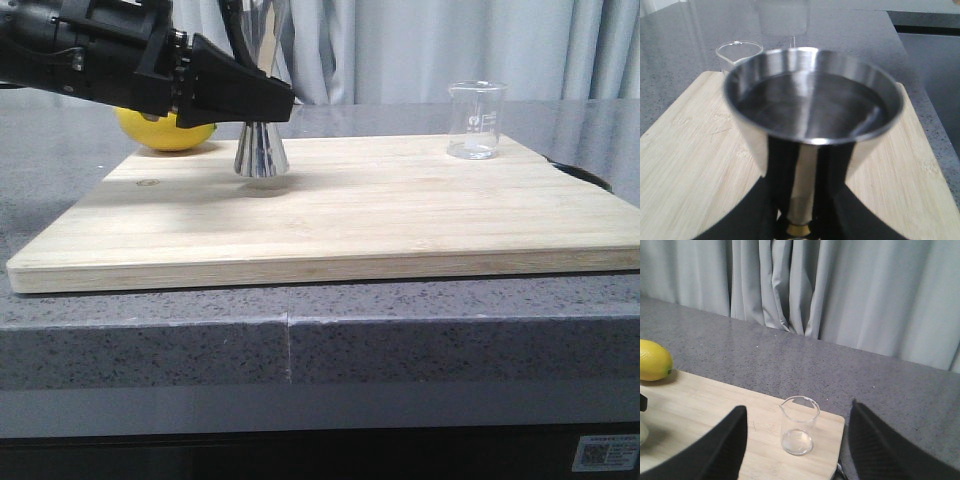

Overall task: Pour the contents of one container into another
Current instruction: 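Lower the jigger onto the board with the left gripper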

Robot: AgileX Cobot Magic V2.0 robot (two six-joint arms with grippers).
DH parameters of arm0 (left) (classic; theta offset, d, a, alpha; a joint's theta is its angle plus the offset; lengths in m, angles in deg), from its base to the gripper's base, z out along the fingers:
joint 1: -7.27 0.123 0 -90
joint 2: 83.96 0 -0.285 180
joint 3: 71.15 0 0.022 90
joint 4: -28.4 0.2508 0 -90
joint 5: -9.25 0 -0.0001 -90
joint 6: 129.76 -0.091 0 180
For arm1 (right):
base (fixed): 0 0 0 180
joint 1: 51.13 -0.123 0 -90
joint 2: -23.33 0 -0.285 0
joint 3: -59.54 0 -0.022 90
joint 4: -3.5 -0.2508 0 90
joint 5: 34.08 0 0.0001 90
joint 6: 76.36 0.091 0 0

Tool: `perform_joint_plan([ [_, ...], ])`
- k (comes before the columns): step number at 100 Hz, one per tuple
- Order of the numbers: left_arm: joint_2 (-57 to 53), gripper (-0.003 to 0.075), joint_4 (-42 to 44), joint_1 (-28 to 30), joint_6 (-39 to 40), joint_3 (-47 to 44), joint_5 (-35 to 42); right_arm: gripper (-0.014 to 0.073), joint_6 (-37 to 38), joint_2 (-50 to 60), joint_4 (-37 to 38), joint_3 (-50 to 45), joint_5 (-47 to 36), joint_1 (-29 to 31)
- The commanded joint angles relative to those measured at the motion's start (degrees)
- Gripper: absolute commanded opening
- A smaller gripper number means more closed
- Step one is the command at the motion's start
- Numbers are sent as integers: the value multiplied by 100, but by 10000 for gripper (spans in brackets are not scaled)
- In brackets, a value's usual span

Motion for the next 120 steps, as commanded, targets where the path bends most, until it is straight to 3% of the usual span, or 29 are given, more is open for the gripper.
perform_joint_plan([
  [1,-175,-19,-464,20,-13,162,-556,400,-1,75,-17,148,-411,1],
  [120,30,-19,-470,20,-16,162,-571,400,-1,75,-17,148,-398,1],
])
